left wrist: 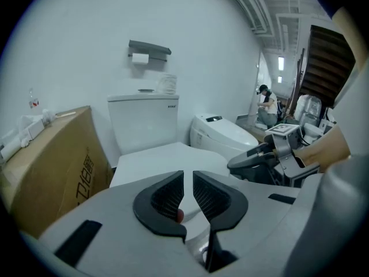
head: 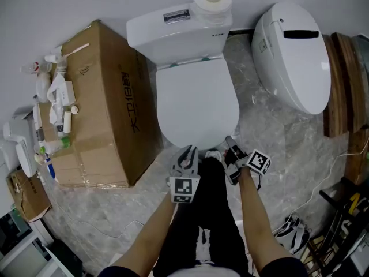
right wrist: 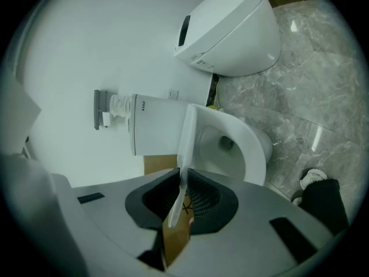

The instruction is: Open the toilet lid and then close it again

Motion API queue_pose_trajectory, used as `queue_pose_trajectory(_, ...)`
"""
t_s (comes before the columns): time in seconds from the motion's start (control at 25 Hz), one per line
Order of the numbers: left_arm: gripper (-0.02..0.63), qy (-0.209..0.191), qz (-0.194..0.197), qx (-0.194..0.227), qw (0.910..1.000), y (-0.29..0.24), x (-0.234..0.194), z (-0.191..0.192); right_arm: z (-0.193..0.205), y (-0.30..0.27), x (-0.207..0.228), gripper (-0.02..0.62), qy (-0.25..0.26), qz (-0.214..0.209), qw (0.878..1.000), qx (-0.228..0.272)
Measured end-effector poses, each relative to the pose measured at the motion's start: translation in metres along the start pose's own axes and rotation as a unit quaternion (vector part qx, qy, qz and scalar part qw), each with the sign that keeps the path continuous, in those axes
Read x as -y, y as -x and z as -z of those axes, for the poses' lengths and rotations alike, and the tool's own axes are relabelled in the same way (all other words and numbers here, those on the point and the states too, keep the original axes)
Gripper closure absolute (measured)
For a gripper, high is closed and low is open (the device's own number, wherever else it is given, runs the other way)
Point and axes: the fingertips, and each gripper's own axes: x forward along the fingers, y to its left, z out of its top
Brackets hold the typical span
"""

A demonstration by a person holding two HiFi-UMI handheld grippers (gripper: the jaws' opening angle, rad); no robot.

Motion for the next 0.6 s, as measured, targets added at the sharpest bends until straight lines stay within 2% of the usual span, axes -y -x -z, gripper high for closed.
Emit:
queue_pose_trajectory(0.2, 0.554, -0.001, -0.004, -0.006, 1.0000, 0.012, -0.008, -0.017, -0.002, 0.001, -0.018, 0.558, -0.003, 0.021, 1.000, -0.012)
queue_pose_trajectory(0.36, 0.551, -0.010, -0.004, -0.013, 0.9998, 0.013, -0.013, -0.026, -0.010, 0.000, -0.037, 0.558, 0.005, -0.006, 1.000, -0.006)
queue_pose_trajectory(0.6, 0.551, -0.021, -0.003, -0.013, 0.9997, 0.014, -0.017, -0.039, -0.016, 0.000, -0.056, 0.558, 0.000, -0.011, 1.000, -0.002)
